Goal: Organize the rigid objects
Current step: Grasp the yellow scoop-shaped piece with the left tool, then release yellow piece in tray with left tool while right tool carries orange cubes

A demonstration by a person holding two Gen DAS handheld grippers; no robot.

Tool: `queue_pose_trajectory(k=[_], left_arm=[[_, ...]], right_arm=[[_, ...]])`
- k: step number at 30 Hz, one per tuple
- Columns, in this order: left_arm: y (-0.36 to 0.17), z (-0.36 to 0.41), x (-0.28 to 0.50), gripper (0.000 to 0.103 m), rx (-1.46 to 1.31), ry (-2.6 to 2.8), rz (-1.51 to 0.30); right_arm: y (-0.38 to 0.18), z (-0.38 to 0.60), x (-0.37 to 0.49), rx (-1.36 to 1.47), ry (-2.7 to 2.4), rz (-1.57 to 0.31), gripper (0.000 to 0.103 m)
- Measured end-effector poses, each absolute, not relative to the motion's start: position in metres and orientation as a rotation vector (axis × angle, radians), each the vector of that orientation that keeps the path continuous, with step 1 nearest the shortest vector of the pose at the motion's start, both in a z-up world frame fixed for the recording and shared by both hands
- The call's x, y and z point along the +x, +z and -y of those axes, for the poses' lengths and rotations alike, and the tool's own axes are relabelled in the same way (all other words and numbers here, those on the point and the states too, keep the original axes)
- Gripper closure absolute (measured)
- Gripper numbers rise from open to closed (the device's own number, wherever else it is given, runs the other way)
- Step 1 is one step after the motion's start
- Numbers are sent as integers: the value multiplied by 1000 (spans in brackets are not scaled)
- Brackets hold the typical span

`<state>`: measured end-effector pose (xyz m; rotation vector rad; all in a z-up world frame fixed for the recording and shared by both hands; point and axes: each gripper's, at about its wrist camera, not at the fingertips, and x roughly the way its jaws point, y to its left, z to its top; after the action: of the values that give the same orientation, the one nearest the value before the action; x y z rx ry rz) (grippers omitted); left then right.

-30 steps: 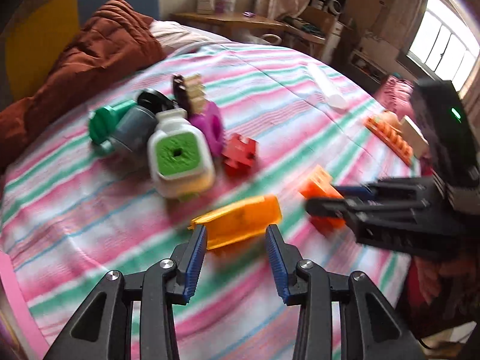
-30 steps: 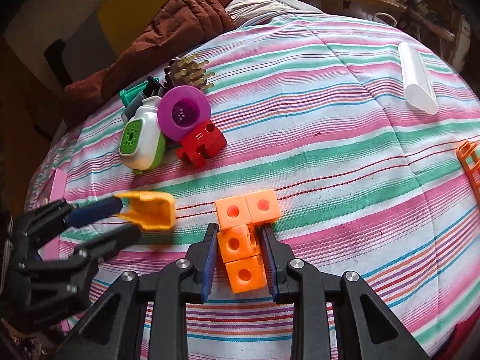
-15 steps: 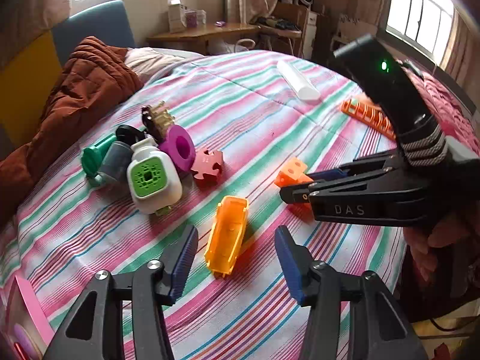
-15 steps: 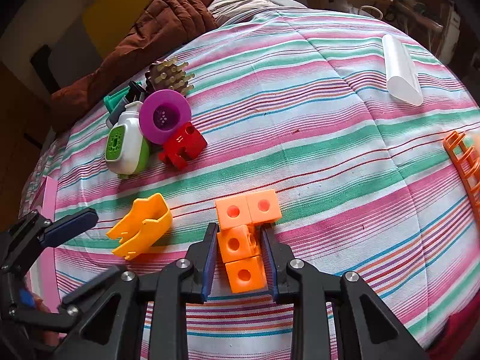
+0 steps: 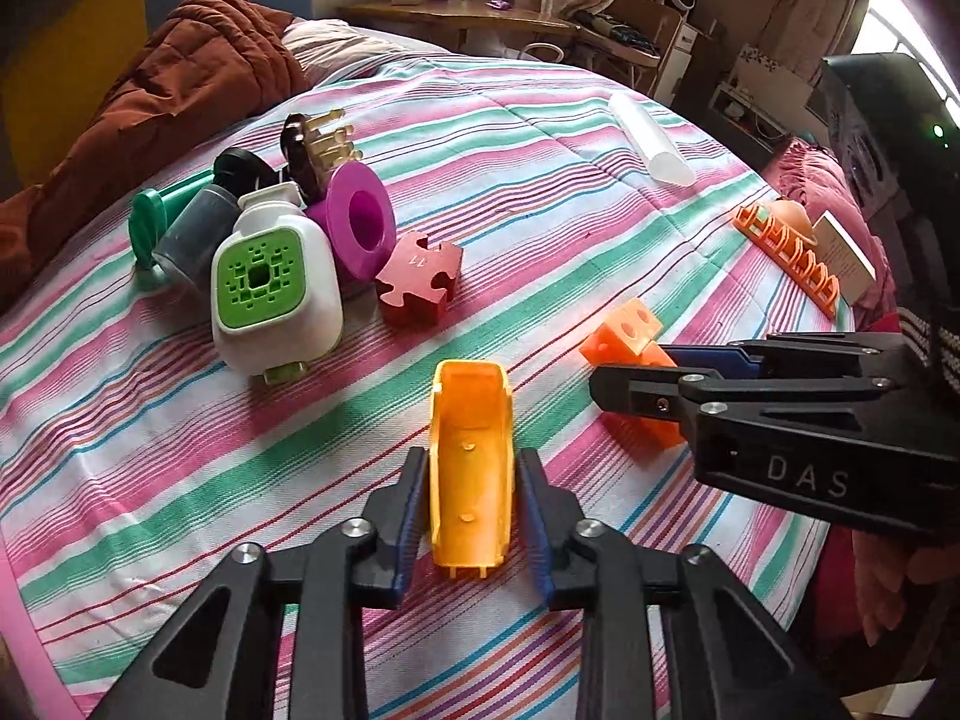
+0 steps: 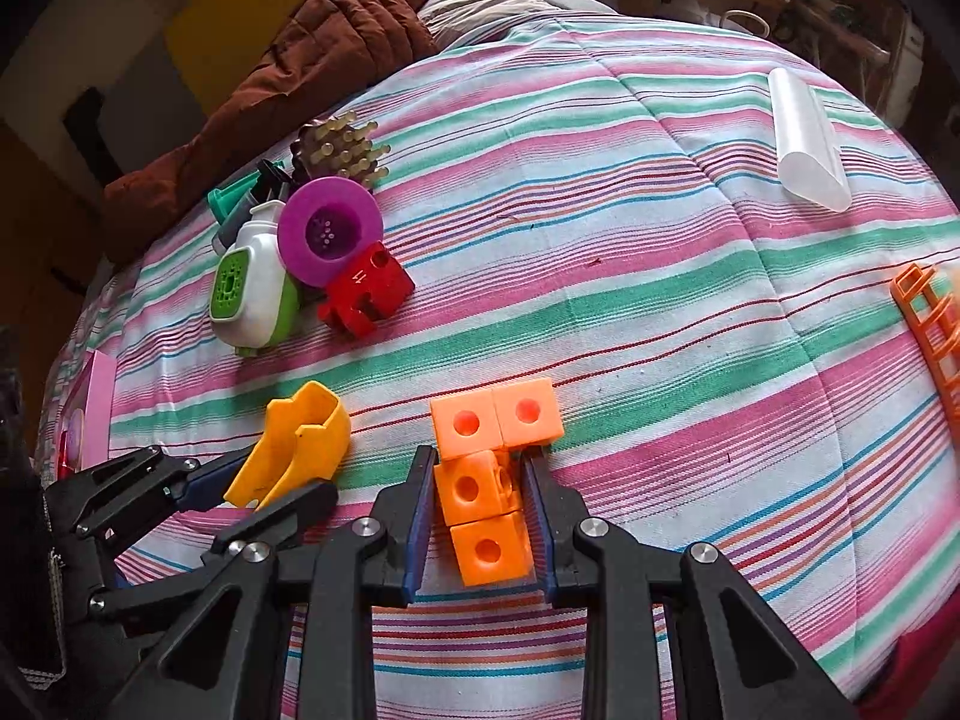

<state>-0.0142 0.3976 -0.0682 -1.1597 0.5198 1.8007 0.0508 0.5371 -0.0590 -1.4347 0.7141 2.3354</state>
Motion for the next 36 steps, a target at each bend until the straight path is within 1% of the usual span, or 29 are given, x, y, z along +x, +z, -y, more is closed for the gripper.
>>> queue_pose_trajectory(k=[8,17,23,30,34,36], left_arm=[[-58,-374,-14,77,-1177,1859,-432],[-44,-335,-9,77,-1173,1921,-376],[-30,-294,-22,77,-1192,1985,-259],[-12,-247,-32,77,-1158,2087,-175],[-7,-213,-42,77,-1167,2160,-83],[-6,-196,-48,77,-1175,2198,-44]], right_arm=[[-60,-530,46,-1457,2354,-613,74],[-60,-520,44,-1458,2369,-494,74],[-60,-516,44,-1450,2373,-465,74],[-60,-514,44,-1443,2378,-427,74],[-59,-513,46,-1418,2382,-434,75],[-58,-511,46,-1403,2408,-475,75]])
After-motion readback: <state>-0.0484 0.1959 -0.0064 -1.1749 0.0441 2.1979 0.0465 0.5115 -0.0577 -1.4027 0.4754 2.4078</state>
